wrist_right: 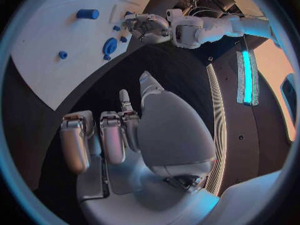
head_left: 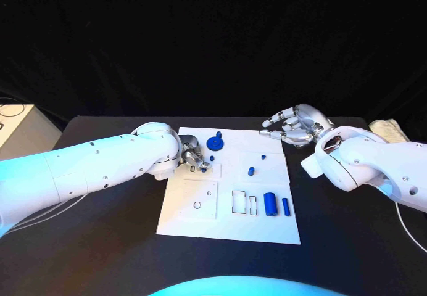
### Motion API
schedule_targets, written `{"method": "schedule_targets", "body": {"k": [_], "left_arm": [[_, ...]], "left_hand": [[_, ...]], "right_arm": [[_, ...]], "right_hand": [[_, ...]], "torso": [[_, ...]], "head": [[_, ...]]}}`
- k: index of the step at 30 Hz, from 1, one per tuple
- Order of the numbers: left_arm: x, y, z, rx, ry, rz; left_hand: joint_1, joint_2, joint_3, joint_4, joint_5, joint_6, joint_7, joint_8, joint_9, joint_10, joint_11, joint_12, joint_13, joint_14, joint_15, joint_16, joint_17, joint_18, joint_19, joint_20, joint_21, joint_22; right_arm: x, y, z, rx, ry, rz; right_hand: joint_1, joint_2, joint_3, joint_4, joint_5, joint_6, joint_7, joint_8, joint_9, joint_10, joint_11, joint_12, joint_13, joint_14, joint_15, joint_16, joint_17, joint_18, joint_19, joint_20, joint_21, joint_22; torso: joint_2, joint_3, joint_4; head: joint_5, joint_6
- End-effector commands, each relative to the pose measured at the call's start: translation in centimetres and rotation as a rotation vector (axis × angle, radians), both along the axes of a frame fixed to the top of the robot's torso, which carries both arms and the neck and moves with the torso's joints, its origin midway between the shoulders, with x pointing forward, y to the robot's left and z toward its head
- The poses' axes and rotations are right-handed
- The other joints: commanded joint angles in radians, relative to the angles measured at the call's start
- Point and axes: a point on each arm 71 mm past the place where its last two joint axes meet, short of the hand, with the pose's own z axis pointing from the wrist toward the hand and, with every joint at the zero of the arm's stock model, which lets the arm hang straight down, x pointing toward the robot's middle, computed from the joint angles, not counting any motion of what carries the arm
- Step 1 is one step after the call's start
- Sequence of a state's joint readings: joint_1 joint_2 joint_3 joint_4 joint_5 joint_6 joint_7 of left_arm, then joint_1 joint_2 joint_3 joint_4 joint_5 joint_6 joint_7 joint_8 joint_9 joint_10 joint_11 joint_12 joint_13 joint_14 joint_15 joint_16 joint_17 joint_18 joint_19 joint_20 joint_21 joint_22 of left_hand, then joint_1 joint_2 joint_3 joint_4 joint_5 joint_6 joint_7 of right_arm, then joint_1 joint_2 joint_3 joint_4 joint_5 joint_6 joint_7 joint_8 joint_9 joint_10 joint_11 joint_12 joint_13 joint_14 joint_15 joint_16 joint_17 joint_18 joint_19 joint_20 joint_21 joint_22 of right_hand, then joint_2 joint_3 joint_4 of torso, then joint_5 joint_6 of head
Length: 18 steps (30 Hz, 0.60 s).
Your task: Assemble the parts on the task board
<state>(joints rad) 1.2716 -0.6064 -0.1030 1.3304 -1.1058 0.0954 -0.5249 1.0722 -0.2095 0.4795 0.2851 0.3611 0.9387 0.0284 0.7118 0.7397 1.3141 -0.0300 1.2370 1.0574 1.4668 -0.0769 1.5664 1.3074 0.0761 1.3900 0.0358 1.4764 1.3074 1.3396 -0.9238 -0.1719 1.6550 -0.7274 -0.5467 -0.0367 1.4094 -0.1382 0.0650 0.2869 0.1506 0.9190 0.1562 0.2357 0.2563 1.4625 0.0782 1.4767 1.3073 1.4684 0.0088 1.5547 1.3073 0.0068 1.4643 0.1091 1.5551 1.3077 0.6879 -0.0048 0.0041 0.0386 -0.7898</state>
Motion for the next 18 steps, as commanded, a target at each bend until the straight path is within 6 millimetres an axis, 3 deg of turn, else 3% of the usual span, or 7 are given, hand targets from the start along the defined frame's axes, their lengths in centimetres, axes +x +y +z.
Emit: {"method": "schedule_targets", "body": {"k": [1, 4, 14, 15, 18], "left_arm": [[-0.18, -0.02, -0.13, -0.001, 0.007, -0.006], [-0.19, 0.08, -0.11, -0.003, 0.004, -0.003], [-0.24, 0.61, 0.22, -0.017, -0.010, 0.013], [-0.25, 0.65, 0.29, -0.021, -0.012, 0.016], [-0.30, 0.76, 0.55, -0.040, -0.019, 0.026]], "left_hand": [[-0.019, -0.006, -0.029, 0.007, -0.018, 0.002, 0.010, -0.006, 0.001, -0.004, 0.003, 0.001, 0.002, 0.104, -0.003, 0.004, 0.263, -0.020, 0.005, -0.001, -0.004, 0.007], [-0.032, 0.003, -0.062, 0.008, -0.088, 0.004, 0.011, -0.012, 0.000, -0.003, 0.003, 0.003, 0.006, 0.104, -0.002, 0.004, 0.263, -0.020, 0.005, 0.000, -0.005, 0.007], [-0.061, 0.011, -0.097, 0.009, -0.134, 0.007, 0.011, -0.016, 0.001, -0.002, 0.004, 0.005, 0.010, 0.104, -0.001, 0.004, 0.263, -0.020, 0.005, 0.000, -0.006, 0.008], [-0.083, 0.015, -0.121, 0.010, -0.193, 0.009, 0.010, -0.016, 0.002, -0.001, 0.003, 0.005, 0.010, 0.104, -0.001, 0.004, 0.263, -0.020, 0.006, 0.001, -0.005, 0.009], [-0.102, 0.031, -0.154, 0.010, -0.251, 0.011, 0.009, -0.016, 0.005, -0.001, 0.003, 0.004, 0.011, 0.104, -0.002, 0.004, 0.263, -0.020, 0.006, 0.000, -0.006, 0.010]], "right_arm": [[-0.06, 0.14, 0.04, -0.001, -0.009, 0.017], [-0.04, 0.13, 0.04, -0.001, -0.009, 0.017], [0.01, 0.04, 0.07, 0.000, -0.014, 0.007], [0.02, 0.02, 0.07, -0.001, -0.015, 0.005], [0.07, -0.08, 0.06, -0.001, -0.016, -0.003]], "right_hand": [[-0.009, -0.001, -0.005, 0.001, 0.004, -0.006, 0.000, 0.004, 0.001, 0.012, -0.003, -0.005, 0.172, 0.090, -0.008, -0.007, 0.219, -0.001, 0.096, -0.005, -0.006, 0.249], [-0.010, -0.002, -0.006, 0.001, 0.003, -0.006, 0.000, 0.004, 0.001, 0.012, -0.003, -0.005, 0.172, 0.090, -0.008, -0.007, 0.219, -0.001, 0.095, -0.005, -0.008, 0.248], [-0.040, 0.005, -0.014, 0.005, 0.004, -0.008, 0.000, 0.009, 0.001, 0.012, -0.004, -0.005, 0.171, 0.089, -0.009, -0.010, 0.214, 0.000, 0.093, -0.005, -0.012, 0.246], [-0.054, 0.007, -0.017, 0.005, 0.004, -0.009, 0.000, 0.011, 0.001, 0.012, -0.004, -0.005, 0.171, 0.089, -0.009, -0.010, 0.213, 0.001, 0.093, -0.006, -0.013, 0.245], [-0.067, 0.007, -0.022, 0.005, 0.004, -0.010, -0.001, 0.012, 0.002, 0.013, -0.004, -0.005, 0.172, 0.089, -0.009, -0.011, 0.213, 0.001, 0.093, -0.006, -0.014, 0.245]], "torso": [[0.001, -0.0004, 0.0001], [0.001, -0.0005, 0.0003], [0.000, -0.0006, 0.0005], [0.000, -0.0007, 0.0006], [0.000, -0.0011, 0.0009]], "head": [[-0.001, 0.001], [-0.002, 0.001], [-0.001, 0.003], [-0.001, 0.003], [-0.002, 0.005]]}}
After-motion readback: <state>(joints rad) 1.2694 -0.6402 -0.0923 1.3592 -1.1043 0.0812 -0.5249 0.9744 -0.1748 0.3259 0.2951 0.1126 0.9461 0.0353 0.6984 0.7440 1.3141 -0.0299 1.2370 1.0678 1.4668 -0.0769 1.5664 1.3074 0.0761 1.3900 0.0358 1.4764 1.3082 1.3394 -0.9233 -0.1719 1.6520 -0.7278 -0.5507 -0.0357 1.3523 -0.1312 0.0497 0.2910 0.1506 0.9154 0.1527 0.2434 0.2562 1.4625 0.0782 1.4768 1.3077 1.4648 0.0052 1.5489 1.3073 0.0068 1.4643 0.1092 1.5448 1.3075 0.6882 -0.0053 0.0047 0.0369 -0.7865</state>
